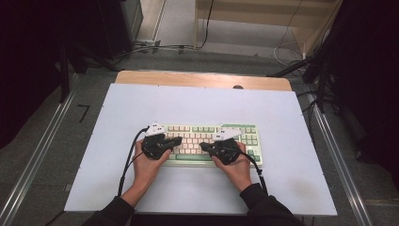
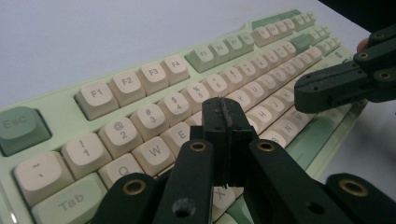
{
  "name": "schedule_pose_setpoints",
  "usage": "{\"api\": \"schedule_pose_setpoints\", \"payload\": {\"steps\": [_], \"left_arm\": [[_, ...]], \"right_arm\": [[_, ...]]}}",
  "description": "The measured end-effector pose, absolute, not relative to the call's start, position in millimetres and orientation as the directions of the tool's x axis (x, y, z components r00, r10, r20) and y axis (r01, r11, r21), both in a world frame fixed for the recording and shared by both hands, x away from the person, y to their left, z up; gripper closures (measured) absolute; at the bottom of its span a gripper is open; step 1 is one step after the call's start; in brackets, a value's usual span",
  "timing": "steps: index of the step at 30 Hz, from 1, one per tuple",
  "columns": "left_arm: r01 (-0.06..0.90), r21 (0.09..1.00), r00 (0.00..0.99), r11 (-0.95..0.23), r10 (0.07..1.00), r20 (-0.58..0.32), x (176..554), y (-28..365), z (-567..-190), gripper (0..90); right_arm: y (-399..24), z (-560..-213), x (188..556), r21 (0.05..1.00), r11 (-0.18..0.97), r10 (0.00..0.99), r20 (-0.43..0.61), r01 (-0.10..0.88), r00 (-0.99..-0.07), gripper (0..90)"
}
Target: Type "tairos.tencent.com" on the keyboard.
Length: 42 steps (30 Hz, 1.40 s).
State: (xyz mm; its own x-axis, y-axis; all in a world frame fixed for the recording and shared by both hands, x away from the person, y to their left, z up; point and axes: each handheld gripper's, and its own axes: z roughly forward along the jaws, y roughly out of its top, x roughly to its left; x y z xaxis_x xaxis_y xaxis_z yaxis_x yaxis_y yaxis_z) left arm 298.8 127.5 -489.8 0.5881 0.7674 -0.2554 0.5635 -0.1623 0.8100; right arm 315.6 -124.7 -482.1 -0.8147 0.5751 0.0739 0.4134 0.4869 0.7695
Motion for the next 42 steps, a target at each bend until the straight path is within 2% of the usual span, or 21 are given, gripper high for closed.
{"api": "schedule_pose_setpoints", "payload": {"steps": [6, 42], "left_arm": [[0.552, 0.808, 0.609, -0.204, 0.761, -0.224, 294.9, 123.1, -490.0, 90.0], [0.575, 0.771, 0.649, -0.275, 0.726, -0.225, 292.4, 118.6, -496.0, 90.0]], "right_arm": [[-128.0, -480.2, 315.8, 0.773, 0.48, 0.581, 0.074, 0.415, -0.811, 87.8], [-132.3, -478.7, 316.0, 0.773, 0.473, 0.59, 0.078, 0.422, -0.803, 87.8]]}}
